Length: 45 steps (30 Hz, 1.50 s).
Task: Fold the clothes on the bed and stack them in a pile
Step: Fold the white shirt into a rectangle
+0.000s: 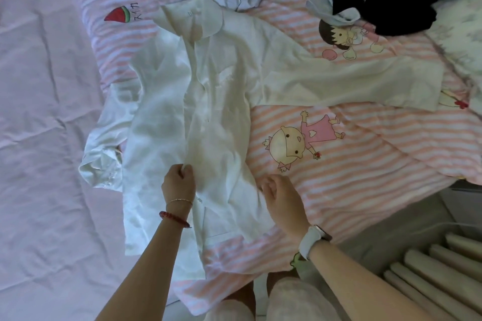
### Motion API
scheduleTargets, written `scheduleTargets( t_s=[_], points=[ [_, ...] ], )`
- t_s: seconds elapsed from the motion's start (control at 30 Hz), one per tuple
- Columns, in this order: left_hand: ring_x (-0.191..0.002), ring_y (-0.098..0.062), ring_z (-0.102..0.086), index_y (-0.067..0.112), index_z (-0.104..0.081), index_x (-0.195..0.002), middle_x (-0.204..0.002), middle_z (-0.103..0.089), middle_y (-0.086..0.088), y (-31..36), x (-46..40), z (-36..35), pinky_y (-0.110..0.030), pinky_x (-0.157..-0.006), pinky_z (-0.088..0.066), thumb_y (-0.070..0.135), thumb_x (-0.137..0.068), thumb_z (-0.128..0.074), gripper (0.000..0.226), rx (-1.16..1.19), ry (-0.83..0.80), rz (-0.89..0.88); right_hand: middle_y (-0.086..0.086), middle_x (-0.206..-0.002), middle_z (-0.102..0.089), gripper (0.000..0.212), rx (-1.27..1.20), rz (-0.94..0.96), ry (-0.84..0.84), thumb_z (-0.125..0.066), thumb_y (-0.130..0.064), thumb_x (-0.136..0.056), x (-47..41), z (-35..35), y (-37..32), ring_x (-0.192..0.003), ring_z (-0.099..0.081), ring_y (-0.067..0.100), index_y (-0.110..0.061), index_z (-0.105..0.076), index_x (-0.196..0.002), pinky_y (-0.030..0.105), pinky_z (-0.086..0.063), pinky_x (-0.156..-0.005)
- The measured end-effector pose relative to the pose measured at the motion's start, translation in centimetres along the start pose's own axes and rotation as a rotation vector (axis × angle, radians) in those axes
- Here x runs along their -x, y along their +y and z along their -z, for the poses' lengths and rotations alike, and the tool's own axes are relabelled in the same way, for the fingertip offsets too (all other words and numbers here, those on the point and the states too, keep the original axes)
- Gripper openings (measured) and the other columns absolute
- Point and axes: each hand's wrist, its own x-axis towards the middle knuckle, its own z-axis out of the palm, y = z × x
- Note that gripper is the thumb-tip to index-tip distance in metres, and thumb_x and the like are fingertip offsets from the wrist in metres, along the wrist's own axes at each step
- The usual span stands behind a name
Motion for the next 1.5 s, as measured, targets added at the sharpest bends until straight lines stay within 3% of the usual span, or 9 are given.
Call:
scheduleTargets(
  t_s=[0.23,0.37,0.5,0.67,0.77,0.9,1.07,1.23,1.5],
  points=[
    [-0.067,-0.019,-0.044,0.009,-0.05,-0.095,-0.072,-0.048,0.002,-1.1,-0.5,1.9,-0.026,-0.054,-0.035,0.019,-0.098,-0.034,0.019,0.224,0.063,-0.01,-0.004,-0.084,-0.057,0.021,-0.156,-0.123,-0.253,-0.051,-0.031,-0.092,-0.7,-1.8,-1.2,-0.078,-0.051,0.012,-0.012,-0.058,-0.093,0.033,-0.042,-0.073],
    [-0.075,-0.021,-0.043,0.007,-0.045,-0.089,-0.077,-0.048,-0.004,-1.0,-0.2,2.2,-0.029,-0.064,-0.032,0.017,-0.1,-0.031,0.02,0.185,0.046,-0.054,-0.001,-0.054,-0.031,0.038,-0.225,-0.019,-0.078,-0.042,-0.015,-0.097,0.1,0.1,-0.7,-0.051,-0.028,0.013,-0.017,-0.036,-0.06,0.028,-0.022,-0.052],
    [-0.082,-0.024,-0.044,0.008,-0.044,-0.091,-0.088,-0.05,-0.011,-0.5,-0.1,1.9,-0.03,-0.071,-0.032,0.016,-0.1,-0.03,0.019,0.161,0.096,-0.016,-0.001,-0.06,-0.036,0.034,-0.309,-0.166,0.181,-0.039,-0.018,-0.099,0.6,3.2,2.1,-0.053,-0.032,0.01,-0.016,-0.039,-0.065,0.017,-0.026,-0.046],
    [-0.084,-0.024,-0.051,0.003,-0.048,-0.114,-0.091,-0.054,-0.004,0.7,0.9,-0.1,-0.031,-0.068,-0.042,0.023,-0.096,-0.044,0.027,0.34,-0.059,0.068,0.003,-0.088,-0.054,0.016,-0.366,-0.337,0.083,-0.052,-0.026,-0.092,1.1,4.9,4.8,-0.075,-0.054,0.016,-0.011,-0.05,-0.099,0.024,-0.042,-0.057],
    [-0.09,-0.027,-0.057,0.004,-0.047,-0.109,-0.1,-0.057,-0.011,0.1,2.5,-1.1,-0.037,-0.079,-0.049,0.025,-0.09,-0.058,0.03,0.549,-0.241,0.217,0.003,-0.077,-0.054,0.023,-0.363,-0.401,0.004,-0.048,-0.03,-0.094,1.3,5.7,5.7,-0.066,-0.051,0.017,-0.009,-0.056,-0.091,0.024,-0.037,-0.054],
    [-0.083,-0.026,-0.057,-0.004,-0.056,-0.109,-0.087,-0.061,-0.009,-2.7,5.7,-2.2,-0.027,-0.067,-0.046,0.017,-0.09,-0.057,0.028,0.163,-0.352,0.091,0.009,-0.076,-0.048,0.026,-0.452,-0.475,0.011,-0.046,-0.024,-0.095,1.6,6.2,6.7,-0.068,-0.045,0.021,-0.001,-0.054,-0.084,0.028,-0.033,-0.056],
    [-0.066,-0.033,-0.05,0.005,-0.042,-0.081,-0.062,-0.049,-0.004,-3.0,7.8,-2.4,-0.022,-0.046,-0.031,0.022,-0.096,-0.046,0.023,0.081,-0.062,-0.025,0.0,-0.075,-0.051,0.013,-0.29,-0.363,0.341,-0.052,-0.022,-0.092,2.1,6.6,7.2,-0.063,-0.047,0.013,-0.009,-0.05,-0.091,0.027,-0.036,-0.052],
    [-0.099,-0.036,-0.057,0.011,-0.038,-0.128,-0.122,-0.05,-0.011,-2.4,7.9,-2.5,-0.035,-0.068,-0.04,0.027,-0.091,-0.053,0.043,-0.324,-0.155,-0.114,0.007,-0.095,-0.053,0.011,0.01,-0.469,0.27,-0.051,-0.018,-0.092,2.9,6.1,8.4,-0.075,-0.052,0.025,-0.01,-0.044,-0.098,0.034,-0.041,-0.065],
    [-0.124,-0.033,-0.038,0.008,-0.037,-0.136,-0.137,-0.037,-0.015,1.1,3.8,-0.9,-0.045,-0.095,-0.039,0.026,-0.089,-0.056,0.053,-0.288,-0.114,-0.248,0.012,-0.131,-0.045,0.041,0.203,-0.144,0.238,-0.051,-0.013,-0.09,-0.9,5.5,2.9,-0.121,-0.042,0.029,-0.007,-0.043,-0.13,0.044,-0.037,-0.096]
  ],
)
